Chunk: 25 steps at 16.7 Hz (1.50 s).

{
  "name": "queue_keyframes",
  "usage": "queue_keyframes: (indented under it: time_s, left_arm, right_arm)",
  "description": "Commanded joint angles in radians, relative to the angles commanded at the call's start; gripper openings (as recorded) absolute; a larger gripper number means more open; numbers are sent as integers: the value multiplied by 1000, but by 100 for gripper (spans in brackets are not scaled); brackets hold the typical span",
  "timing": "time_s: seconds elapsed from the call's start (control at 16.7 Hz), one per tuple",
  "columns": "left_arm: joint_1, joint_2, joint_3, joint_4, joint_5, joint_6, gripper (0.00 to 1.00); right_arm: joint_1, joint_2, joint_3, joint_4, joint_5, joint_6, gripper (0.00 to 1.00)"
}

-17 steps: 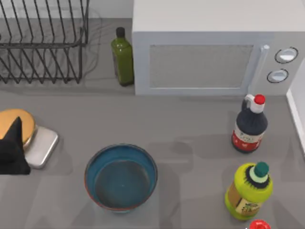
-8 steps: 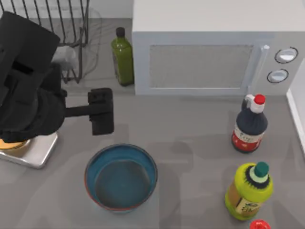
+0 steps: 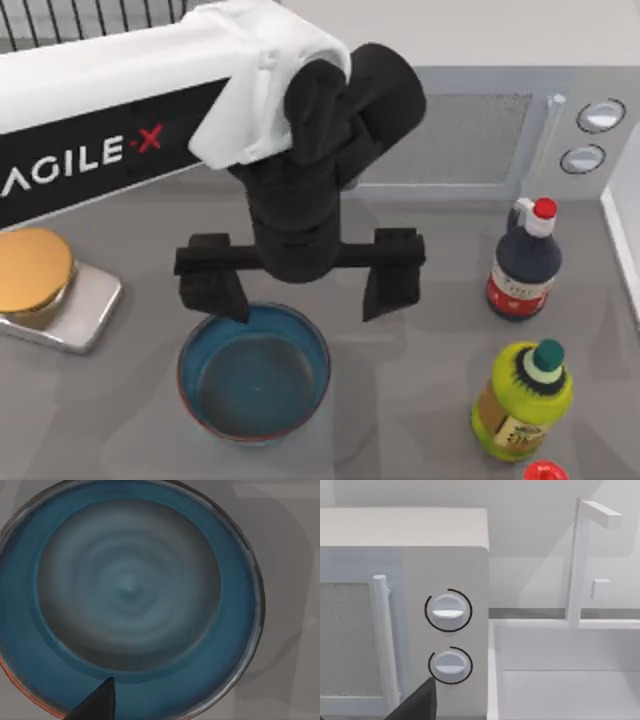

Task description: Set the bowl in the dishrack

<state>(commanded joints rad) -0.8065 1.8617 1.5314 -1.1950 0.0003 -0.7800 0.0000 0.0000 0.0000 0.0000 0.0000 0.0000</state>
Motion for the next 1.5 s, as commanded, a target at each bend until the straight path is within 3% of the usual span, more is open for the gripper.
queue_keyframes:
  time_s: [0.18, 0.54, 1.08, 1.38, 1.5]
  left_arm:
    - [-44, 75, 87, -55, 1, -44, 100]
    - [-44, 79, 90, -54, 1, -47, 100]
    - [-45, 172, -154, 286, 2, -44, 100]
    - [-45, 180, -172, 307, 2, -44, 100]
    - [-45, 180, -172, 307, 2, -44, 85]
  right_arm:
    - [0, 0, 0, 0, 0, 0, 100]
    - [0, 0, 0, 0, 0, 0, 100]
    - [0, 0, 0, 0, 0, 0, 100]
    - [0, 0, 0, 0, 0, 0, 100]
    - [0, 0, 0, 0, 0, 0, 100]
